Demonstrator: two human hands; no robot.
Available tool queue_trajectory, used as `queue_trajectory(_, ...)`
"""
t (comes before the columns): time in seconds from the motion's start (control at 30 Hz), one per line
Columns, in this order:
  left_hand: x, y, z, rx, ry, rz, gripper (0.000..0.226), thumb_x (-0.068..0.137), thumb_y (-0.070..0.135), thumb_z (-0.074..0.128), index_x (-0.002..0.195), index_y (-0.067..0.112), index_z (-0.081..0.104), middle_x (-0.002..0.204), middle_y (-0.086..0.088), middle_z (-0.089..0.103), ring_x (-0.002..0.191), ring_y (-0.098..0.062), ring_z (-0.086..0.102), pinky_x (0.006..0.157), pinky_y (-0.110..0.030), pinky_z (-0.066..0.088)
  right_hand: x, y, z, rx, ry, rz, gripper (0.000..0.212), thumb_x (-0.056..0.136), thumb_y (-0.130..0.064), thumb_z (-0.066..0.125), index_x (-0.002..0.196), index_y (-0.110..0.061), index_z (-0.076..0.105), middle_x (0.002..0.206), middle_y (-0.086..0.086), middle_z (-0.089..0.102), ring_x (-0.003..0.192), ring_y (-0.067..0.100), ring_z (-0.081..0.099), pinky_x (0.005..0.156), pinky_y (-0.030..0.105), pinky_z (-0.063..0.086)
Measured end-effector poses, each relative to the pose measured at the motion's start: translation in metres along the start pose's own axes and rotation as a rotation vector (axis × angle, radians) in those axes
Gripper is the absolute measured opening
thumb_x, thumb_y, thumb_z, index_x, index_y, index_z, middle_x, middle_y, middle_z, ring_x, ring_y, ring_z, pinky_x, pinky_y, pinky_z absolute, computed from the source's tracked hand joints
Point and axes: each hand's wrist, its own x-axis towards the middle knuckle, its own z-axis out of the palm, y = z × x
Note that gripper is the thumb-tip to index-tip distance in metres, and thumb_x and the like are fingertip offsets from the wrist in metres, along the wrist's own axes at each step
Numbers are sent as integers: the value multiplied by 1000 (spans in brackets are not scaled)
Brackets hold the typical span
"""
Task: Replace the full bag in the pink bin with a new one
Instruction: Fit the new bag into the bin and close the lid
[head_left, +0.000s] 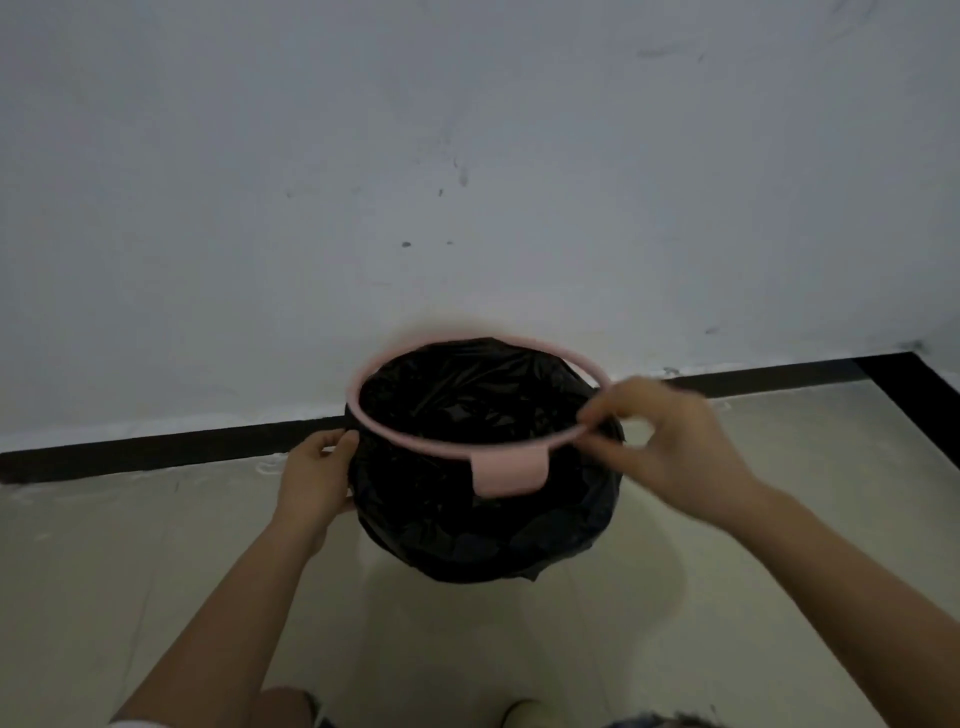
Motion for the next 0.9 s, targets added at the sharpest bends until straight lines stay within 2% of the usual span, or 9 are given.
queue_trajectory(0.07,-2,-3,1,-2,8,14,30,96,25,51,115,4,59,101,-14,65,83,-26,61,56,-31,50,-28,13,16,-80,-131,-35,15,74,-19,75,89,-16,75,88,-9,70,86,3,60,82,11,45)
queue_trajectory(0.17,-6,-8,4,-7,45,41,34,99,29,41,116,7,60,112,-18,64,94,-28,61,65,-34,53,-49,22,34,-170,-238,-47,16,77,-20,73,92,-16,77,93,-4,74,93,7,60,85,20,49)
queue_trajectory(0.23,-11,-10,5,-40,54,47,39,99,35,36,119,12,59,115,-12,64,101,-26,61,72,-35,53,-56,20,41,-218,-289,-29,22,78,-29,66,95,-20,77,96,-7,74,96,8,62,83,26,51)
queue_trajectory(0.3,-15,-14,5,-43,21,72,40,95,39,44,126,16,56,118,-7,63,104,-23,62,79,-37,53,-61,16,48,-234,-310,-17,31,80,-41,58,101,-24,75,101,-12,73,101,7,61,84,27,45)
queue_trajectory(0.43,-19,-23,-1,53,-27,129,60,83,27,68,139,22,46,126,-10,59,105,-25,64,93,-46,52,-69,12,62,-234,-312,-33,43,83,-58,50,113,-33,68,109,-18,69,109,2,52,92,30,30)
queue_trajectory(0.57,-20,-25,-3,-1,-16,156,65,83,16,70,141,19,43,130,-9,55,100,-22,65,90,-40,53,-75,10,80,-249,-312,-30,48,88,-62,36,111,-35,68,105,-20,70,106,1,48,86,29,23)
queue_trajectory(0.73,-15,-22,0,-21,3,209,61,82,13,70,139,16,46,126,-8,56,87,-8,65,80,-31,54,-62,14,82,-289,-363,-98,38,83,-56,48,101,-33,73,90,-16,74,89,7,62,82,34,29)
queue_trajectory(0.83,-11,-18,3,-40,8,242,54,83,15,70,134,17,50,122,-6,58,84,-8,65,76,-28,54,-46,15,80,-271,-415,-66,40,81,-55,48,100,-30,74,92,-14,74,88,9,65,85,25,29)
queue_trajectory(0.9,-7,-16,5,-50,13,246,49,85,18,68,132,18,52,118,-6,59,87,-11,66,81,-34,55,-36,15,79,-234,-428,-20,46,81,-57,45,105,-29,72,99,-13,74,95,10,64,91,20,26)
